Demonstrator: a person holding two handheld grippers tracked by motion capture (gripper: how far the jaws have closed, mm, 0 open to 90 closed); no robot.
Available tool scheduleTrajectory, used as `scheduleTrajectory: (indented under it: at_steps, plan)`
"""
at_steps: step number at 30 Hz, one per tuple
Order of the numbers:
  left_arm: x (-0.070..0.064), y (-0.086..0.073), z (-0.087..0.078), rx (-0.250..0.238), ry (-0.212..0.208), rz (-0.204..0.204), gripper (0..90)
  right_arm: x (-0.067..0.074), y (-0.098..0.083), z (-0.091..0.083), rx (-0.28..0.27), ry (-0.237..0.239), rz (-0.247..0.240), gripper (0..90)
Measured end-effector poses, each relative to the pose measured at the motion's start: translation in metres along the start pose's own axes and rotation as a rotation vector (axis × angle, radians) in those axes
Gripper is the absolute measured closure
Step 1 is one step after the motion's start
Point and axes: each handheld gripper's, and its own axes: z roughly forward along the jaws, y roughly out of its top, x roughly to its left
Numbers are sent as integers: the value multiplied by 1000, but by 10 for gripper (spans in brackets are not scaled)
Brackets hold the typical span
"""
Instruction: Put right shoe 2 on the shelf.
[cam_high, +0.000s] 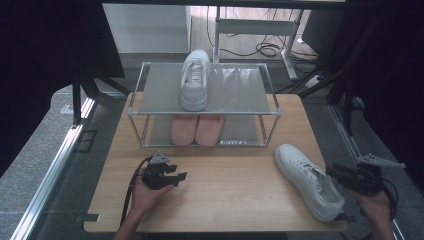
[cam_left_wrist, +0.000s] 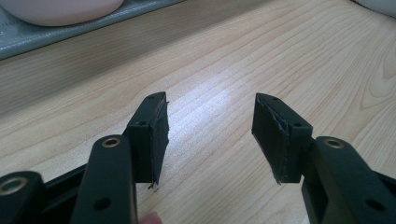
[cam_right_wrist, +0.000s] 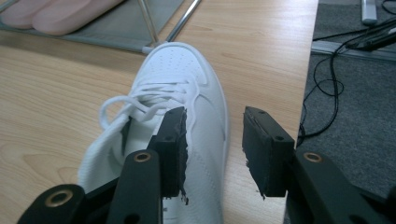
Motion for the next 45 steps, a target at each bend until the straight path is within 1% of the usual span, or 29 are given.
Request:
scheduleTrajectory:
  at_steps: [4, 8, 9, 11, 13, 20, 21, 25, 27, 30, 33, 34, 36, 38, 41, 45]
  plan:
    - [-1, 0, 0, -1, -2, 0, 464, 4, -1, -4, -15, 26, 0, 601]
    - [-1, 0, 1, 2, -2, 2, 464, 8, -2, -5, -21, 36, -3, 589]
    - [-1, 0, 1, 3, -3, 2, 464, 8, -2, -5, -17, 49, -7, 588]
    - [-1, 0, 2, 4, -3, 2, 464, 11, -2, -4, -6, 44, -23, 584]
    - [-1, 0, 2, 5, -3, 2, 464, 13, -3, 0, 6, 51, -30, 582]
    - [-1, 0, 2, 7, -3, 3, 464, 10, -7, 18, 62, 55, -24, 576]
    - [-1, 0, 2, 8, -3, 2, 464, 9, -7, 21, 67, 50, -27, 569]
    - [-1, 0, 3, 9, -4, 3, 464, 7, -6, 26, 72, 60, -25, 561]
    - [-1, 0, 3, 9, -3, 3, 464, 9, -6, 26, 78, 53, -37, 561]
    - [-1, 0, 2, 7, -4, 3, 464, 12, -6, 26, 94, 28, -61, 561]
    - [-1, 0, 2, 8, -5, 4, 464, 15, -7, 30, 128, -9, -97, 556]
    - [-1, 0, 2, 6, -5, 3, 464, 15, -8, 31, 131, -15, -98, 562]
    - [-1, 0, 2, 7, -4, 2, 464, 13, -9, 30, 122, -10, -82, 588]
    - [-1, 0, 3, 8, -3, 2, 464, 12, -9, 30, 123, -10, -78, 620]
    - [-1, 0, 3, 9, -3, 2, 464, 12, -9, 30, 132, -31, -86, 709]
    - [-1, 0, 2, 7, -3, 3, 464, 11, -7, 31, 142, -46, -80, 787]
